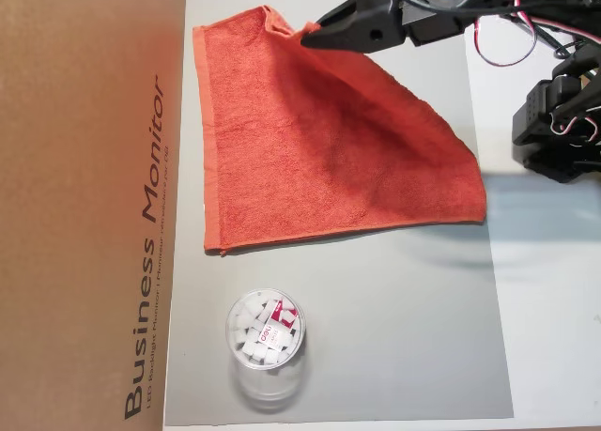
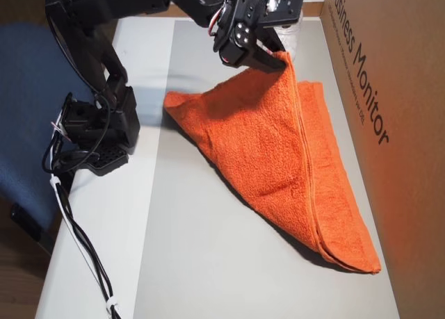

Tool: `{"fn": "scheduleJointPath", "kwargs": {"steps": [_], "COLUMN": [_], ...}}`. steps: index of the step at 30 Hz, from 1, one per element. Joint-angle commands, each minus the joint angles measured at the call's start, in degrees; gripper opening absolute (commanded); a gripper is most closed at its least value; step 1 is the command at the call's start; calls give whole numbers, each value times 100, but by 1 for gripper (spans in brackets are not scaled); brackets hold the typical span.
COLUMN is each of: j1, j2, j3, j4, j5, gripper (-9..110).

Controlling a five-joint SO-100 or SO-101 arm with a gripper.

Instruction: Fold the blanket.

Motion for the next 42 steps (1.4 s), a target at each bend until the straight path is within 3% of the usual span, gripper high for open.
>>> {"fn": "scheduleJointPath", "kwargs": {"steps": [1,18,42], "j1": [-132,-747,-1600], "j2": [-149,-1916,-3410], "j3": [-510,-2188,-3076], "j4": [-97,-88,-97], "j5": [-70,-79,-448], "gripper": [0,0,0]}}
